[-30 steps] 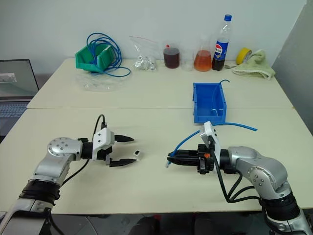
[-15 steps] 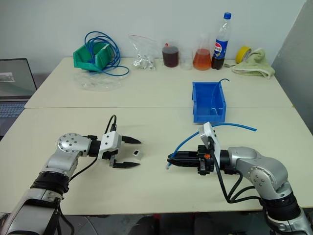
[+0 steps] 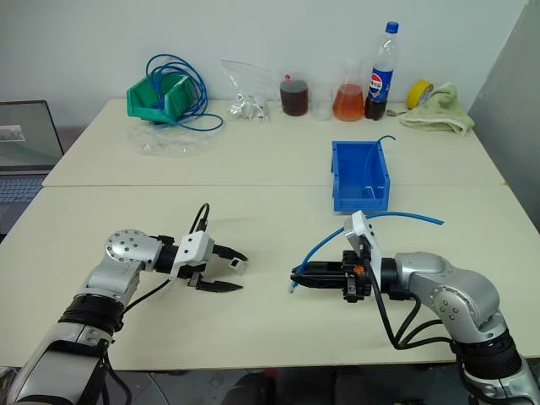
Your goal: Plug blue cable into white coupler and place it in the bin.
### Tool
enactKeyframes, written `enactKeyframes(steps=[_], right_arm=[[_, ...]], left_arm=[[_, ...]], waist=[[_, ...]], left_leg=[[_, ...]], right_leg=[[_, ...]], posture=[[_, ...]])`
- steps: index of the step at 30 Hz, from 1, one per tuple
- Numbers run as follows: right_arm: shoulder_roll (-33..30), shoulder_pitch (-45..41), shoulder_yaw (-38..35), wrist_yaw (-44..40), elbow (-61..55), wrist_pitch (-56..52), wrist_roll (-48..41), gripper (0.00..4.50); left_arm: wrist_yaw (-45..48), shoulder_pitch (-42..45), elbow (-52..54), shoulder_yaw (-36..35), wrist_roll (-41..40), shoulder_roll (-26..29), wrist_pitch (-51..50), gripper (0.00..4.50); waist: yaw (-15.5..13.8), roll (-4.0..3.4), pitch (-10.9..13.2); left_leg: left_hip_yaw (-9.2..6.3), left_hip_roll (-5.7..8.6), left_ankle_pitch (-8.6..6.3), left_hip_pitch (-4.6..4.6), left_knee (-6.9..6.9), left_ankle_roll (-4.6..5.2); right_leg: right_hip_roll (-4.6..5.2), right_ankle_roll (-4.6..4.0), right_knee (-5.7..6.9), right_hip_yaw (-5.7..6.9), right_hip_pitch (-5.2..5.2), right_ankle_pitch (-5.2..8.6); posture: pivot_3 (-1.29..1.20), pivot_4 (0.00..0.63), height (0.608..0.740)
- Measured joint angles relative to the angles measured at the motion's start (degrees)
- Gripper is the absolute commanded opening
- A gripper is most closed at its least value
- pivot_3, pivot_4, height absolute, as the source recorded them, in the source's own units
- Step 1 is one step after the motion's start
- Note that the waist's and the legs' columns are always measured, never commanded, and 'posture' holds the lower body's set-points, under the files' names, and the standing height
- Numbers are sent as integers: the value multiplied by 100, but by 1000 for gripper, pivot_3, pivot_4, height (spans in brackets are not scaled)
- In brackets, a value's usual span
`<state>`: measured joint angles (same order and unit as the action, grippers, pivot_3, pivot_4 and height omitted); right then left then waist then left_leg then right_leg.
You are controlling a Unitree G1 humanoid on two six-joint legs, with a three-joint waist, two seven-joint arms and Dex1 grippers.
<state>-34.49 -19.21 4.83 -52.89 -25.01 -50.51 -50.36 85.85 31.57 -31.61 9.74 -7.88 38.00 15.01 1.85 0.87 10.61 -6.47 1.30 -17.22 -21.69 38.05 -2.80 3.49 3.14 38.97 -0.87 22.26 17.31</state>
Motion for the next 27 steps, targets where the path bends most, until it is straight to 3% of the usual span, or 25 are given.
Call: enactKeyframes(steps=[9, 18, 27], right_arm=[[-40, 0, -2, 0, 0, -16, -30, 107], [36, 0, -3, 69, 1, 94, 26, 107], [208, -5, 306, 102, 15, 764, 818, 107]], left_arm=[[-114, -222, 222, -16, -100, -35, -209, 862], [-912, -799, 1363, -108, -51, -129, -1033, 826], [-1635, -560, 2299, 423, 380, -505, -2319, 824]], waist=[[0, 0, 0], [-25, 0, -1], [-5, 0, -2]], left_leg=[[-2, 0, 0, 1, 3, 0], [-5, 2, 0, 2, 6, 0], [0, 2, 1, 2, 7, -2]], right_leg=[[0, 0, 3, -1, -2, 0], [3, 0, 3, 0, -6, 0], [1, 1, 5, 1, -5, -1]], posture=[[0, 150, 740], [0, 150, 740], [0, 150, 740]])
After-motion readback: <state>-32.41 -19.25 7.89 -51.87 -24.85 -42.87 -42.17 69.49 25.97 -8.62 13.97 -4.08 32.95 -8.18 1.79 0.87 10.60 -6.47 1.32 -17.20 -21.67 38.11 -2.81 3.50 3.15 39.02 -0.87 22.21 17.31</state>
